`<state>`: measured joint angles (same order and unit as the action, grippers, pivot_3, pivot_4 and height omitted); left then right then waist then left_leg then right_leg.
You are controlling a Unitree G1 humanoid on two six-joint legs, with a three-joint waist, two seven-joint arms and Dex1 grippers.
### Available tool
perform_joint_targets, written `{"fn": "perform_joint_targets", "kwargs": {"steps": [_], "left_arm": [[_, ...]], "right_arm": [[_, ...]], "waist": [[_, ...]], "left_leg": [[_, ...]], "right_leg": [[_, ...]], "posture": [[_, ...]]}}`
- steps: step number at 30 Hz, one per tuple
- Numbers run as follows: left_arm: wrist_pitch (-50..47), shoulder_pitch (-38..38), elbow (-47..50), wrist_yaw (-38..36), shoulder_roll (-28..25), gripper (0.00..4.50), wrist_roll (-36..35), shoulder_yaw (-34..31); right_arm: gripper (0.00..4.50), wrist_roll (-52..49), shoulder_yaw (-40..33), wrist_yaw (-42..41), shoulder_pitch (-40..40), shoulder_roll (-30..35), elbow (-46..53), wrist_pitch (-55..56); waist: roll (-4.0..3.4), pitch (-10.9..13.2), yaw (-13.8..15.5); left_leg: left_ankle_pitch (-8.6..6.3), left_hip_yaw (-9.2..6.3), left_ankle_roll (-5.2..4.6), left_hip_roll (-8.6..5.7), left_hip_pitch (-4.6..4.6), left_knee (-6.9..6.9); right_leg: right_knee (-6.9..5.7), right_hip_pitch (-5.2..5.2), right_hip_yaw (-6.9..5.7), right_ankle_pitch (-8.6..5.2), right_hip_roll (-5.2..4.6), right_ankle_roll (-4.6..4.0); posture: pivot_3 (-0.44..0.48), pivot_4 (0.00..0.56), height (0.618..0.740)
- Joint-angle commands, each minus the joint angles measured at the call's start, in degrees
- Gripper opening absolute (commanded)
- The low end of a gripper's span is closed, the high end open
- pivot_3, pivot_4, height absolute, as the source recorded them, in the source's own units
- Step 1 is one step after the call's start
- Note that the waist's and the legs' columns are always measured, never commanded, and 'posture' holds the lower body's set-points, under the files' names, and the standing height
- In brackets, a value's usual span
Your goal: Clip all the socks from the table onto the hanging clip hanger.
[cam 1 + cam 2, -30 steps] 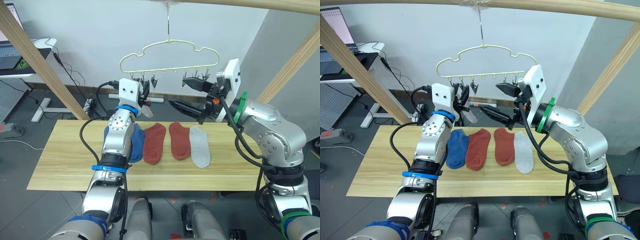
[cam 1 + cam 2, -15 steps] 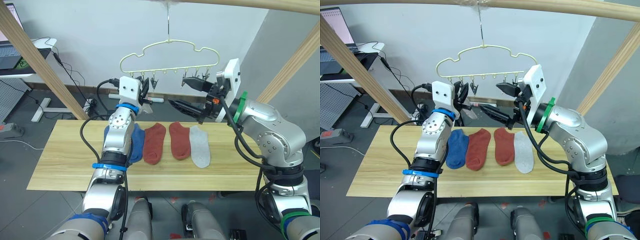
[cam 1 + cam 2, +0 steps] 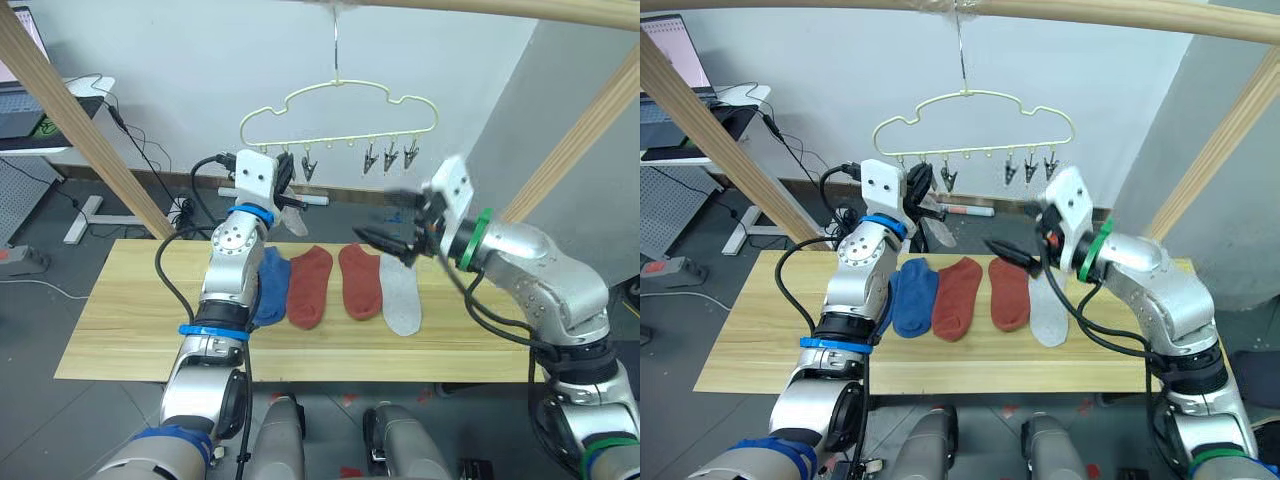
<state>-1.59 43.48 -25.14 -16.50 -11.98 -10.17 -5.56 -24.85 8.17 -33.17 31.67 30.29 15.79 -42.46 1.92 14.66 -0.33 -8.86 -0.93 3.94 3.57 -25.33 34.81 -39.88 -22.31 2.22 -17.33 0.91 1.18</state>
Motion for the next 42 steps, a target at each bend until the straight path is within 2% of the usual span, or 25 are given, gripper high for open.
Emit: {"fn": "perform_joint_targets", "kwargs": {"steps": [1, 5, 12, 15, 19, 25, 29, 38, 39, 42], "left_arm": [[-7.6, -0.1, 5.2, -3.3, -1.6, 0.01, -3.0, -0.4], [-11.4, -1.6, 8.3, -5.3, -3.7, 0.01, -4.1, -0.7], [-15.3, -4.3, 12.9, -5.7, -4.7, 0.01, -5.2, -0.9], [-16.3, -5.9, 14.8, -5.7, -4.8, 0.01, -5.1, -0.5], [-17.5, -6.6, 16.3, -5.9, -5.3, 0.01, -5.4, -0.7], [-18.5, -6.4, 17.0, -6.0, -5.6, 0.01, -5.5, -0.9], [-18.6, -6.4, 17.1, -5.9, -5.6, 0.0, -5.5, -0.9], [-19.0, -6.1, 16.6, -6.2, -5.3, 0.0, -6.2, -0.9], [-19.4, -6.1, 16.5, -6.3, -5.3, 0.0, -6.5, -1.0], [-22.9, -6.0, 16.9, -7.0, -5.0, 0.0, -9.1, -1.7]], "right_arm": [[4.5, 10.4, 6.6, -0.4, -1.5, 0.1, -11.9, 9.6], [4.5, 18.5, 11.9, -1.9, 1.9, -2.5, -30.8, 18.3], [4.5, 26.1, 13.1, -2.1, 9.3, -7.5, -55.9, 30.5], [4.5, 27.8, 12.5, -2.4, 11.1, -9.1, -62.3, 34.0], [4.5, 26.0, 9.3, -4.2, 12.2, -12.1, -68.4, 32.7], [4.5, 27.4, 7.8, -6.9, 11.1, -12.6, -70.8, 31.8], [3.29, 29.4, 8.5, -8.3, 9.3, -11.3, -69.1, 33.1], [0.16, 30.5, 7.7, -10.3, 2.3, -8.0, -59.3, 32.9], [0.02, 30.1, 7.2, -10.4, 1.5, -7.7, -57.2, 32.4], [0.02, 28.3, 5.2, -11.0, -1.8, -6.0, -47.8, 30.6]], "waist": [[0.0, 0.0, -0.2], [0.0, 0.0, -1.4], [0.0, 0.0, -1.4], [0.0, 0.0, -1.3], [0.0, 0.0, -1.4], [-0.01, 0.0, -1.4], [-0.01, 0.0, -1.3], [-0.02, 0.0, -1.2], [-0.02, 0.0, -1.2], [-0.02, 0.0, -1.1]], "left_leg": [[0.0, 0.0, 0.0, 0.0, 0.03, 0.0], [0.0, 0.03, 0.0, 0.0, 0.07, -0.02], [0.01, 0.08, 0.01, 0.02, 0.14, -0.04], [0.0, 0.09, 0.01, 0.0, 0.14, -0.05], [0.0, 0.09, 0.01, 0.04, 0.19, -0.08], [0.0, 0.1, 0.01, 0.03, 0.38, -0.11], [0.0, 0.1, 0.01, 0.02, 0.39, -0.11], [0.0, 0.09, 0.01, 0.02, 0.43, -0.11], [0.0, 0.09, 0.01, 0.01, 0.43, -0.11], [0.0, 0.09, 0.01, 0.01, 0.43, -0.11]], "right_leg": [[-0.01, 0.0, 0.01, -0.02, 0.01, 0.04], [-0.04, 0.0, 0.05, -0.03, 0.02, 0.05], [-0.07, 0.01, 0.09, 0.02, 0.02, -0.03], [-0.04, 0.02, 0.1, 0.02, 0.0, -0.03], [-0.06, 0.03, 0.1, 0.02, 0.0, -0.05], [-0.09, 0.21, 0.12, 0.02, 0.01, -0.04], [-0.09, 0.22, 0.13, 0.01, 0.0, -0.03], [-0.08, 0.27, 0.14, -0.01, 0.0, 0.02], [-0.08, 0.27, 0.14, -0.02, 0.0, 0.03], [-0.08, 0.28, 0.13, -0.02, 0.0, 0.04]], "posture": [[0.01, 0.216, 0.74], [0.016, 0.219, 0.74], [0.041, 0.224, 0.74], [0.052, 0.227, 0.74], [0.064, 0.23, 0.74], [0.071, 0.228, 0.74], [0.073, 0.227, 0.74], [0.066, 0.226, 0.74], [0.066, 0.226, 0.74], [0.065, 0.225, 0.74]]}}
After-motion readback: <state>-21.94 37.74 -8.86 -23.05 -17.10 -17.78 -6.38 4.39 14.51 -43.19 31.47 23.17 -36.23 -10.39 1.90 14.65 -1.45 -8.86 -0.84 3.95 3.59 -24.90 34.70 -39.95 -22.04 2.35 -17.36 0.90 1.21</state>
